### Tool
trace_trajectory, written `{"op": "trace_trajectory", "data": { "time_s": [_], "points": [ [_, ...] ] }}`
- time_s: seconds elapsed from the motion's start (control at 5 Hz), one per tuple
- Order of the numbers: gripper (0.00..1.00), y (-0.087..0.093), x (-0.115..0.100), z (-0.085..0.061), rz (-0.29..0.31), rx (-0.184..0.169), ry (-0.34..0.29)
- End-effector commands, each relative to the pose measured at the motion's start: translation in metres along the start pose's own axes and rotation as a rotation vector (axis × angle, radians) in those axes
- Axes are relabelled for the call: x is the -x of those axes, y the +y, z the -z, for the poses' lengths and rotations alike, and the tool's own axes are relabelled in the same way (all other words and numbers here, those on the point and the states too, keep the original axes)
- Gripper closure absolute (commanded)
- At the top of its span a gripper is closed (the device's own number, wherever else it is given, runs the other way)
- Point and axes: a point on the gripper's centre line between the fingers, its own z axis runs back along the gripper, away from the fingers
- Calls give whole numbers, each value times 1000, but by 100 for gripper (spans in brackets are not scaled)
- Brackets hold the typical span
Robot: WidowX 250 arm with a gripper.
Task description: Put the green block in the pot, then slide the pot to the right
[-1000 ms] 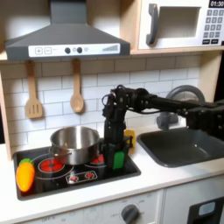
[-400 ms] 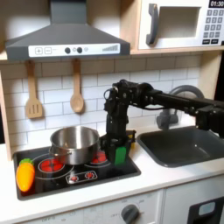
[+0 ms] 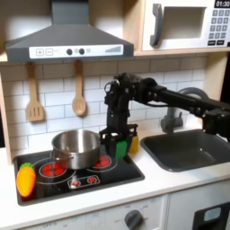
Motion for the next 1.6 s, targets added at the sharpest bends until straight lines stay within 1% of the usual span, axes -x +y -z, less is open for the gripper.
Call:
{"op": "trace_trajectory", "data": {
  "time_s": [0.0, 0.2, 0.4, 0.6, 0.8, 1.0, 1.2, 1.4],
  "points": [
    [100, 7, -18, -24, -21, 8, -76],
    [100, 16, -27, -35, -44, -10, -105],
    [100, 21, -40, -34, -69, -5, -110],
    [100, 23, -53, -35, -68, -14, -137],
    [100, 35, -63, -34, -88, -36, -149],
    [100, 40, -69, -33, -85, -55, -175],
    [100, 45, -66, -31, -65, -102, -214],
    [100, 53, -70, -16, -56, -124, -219]
  ]
}}
